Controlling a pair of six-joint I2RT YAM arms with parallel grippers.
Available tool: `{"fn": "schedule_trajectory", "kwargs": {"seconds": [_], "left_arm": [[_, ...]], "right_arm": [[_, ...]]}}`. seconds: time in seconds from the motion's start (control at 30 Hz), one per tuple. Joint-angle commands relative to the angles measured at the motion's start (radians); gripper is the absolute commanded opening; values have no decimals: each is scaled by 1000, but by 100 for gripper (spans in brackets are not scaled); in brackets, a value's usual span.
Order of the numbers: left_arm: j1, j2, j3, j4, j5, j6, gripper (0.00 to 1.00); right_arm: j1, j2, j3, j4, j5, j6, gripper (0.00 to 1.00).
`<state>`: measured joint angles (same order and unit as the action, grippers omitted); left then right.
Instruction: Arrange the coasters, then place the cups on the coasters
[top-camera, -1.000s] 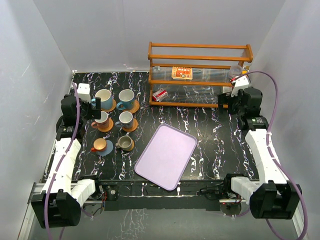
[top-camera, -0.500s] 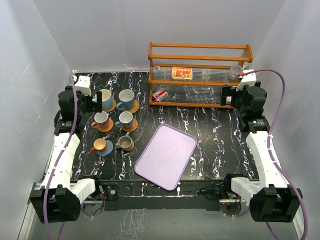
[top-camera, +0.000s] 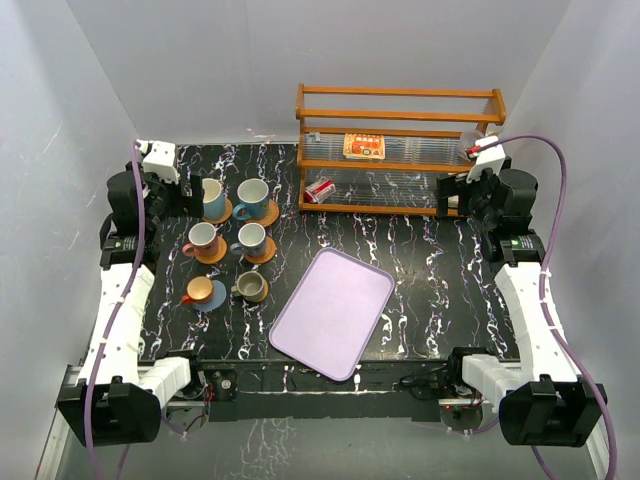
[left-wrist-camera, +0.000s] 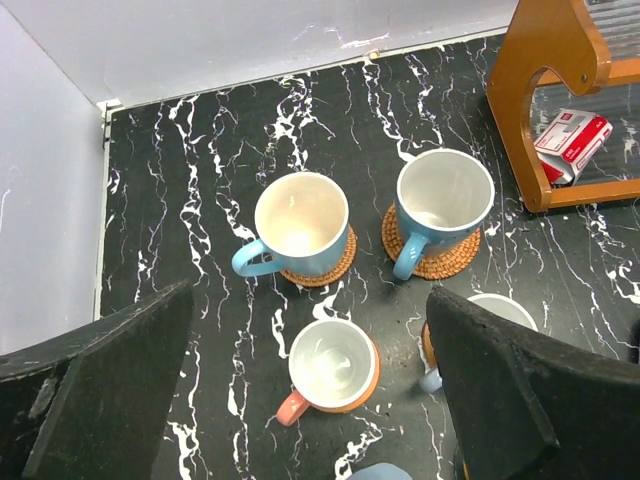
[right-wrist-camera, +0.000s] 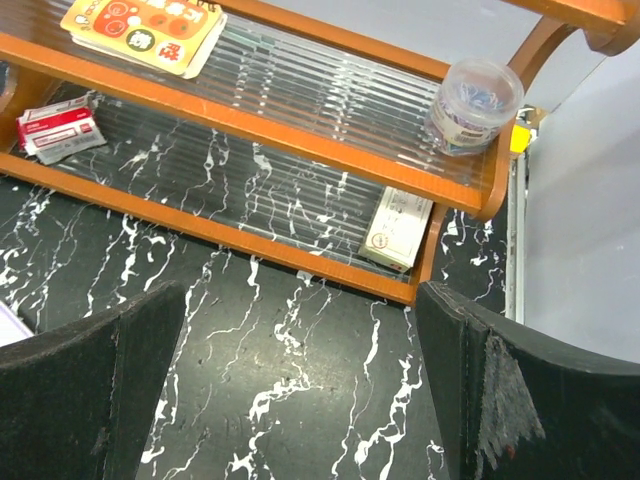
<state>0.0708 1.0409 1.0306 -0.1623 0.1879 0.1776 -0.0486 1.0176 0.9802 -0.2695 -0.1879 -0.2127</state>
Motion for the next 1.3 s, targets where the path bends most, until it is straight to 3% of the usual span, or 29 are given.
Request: {"fn": "schedule_trajectory", "kwargs": {"seconds": [0.0,0.27,1.27], "left_arm": [[6,-61,16,-47,4,-19,99],[21,-109,-19,-86,106,21,99],[70,-133,0,-132,159,31,99]], "right_arm": [[-7,-50,-13,20,-58,6,98],[-28,-114,-49,-43,-97,-35,98],[-39,-115,-60,-54,-71,-60,98]]}}
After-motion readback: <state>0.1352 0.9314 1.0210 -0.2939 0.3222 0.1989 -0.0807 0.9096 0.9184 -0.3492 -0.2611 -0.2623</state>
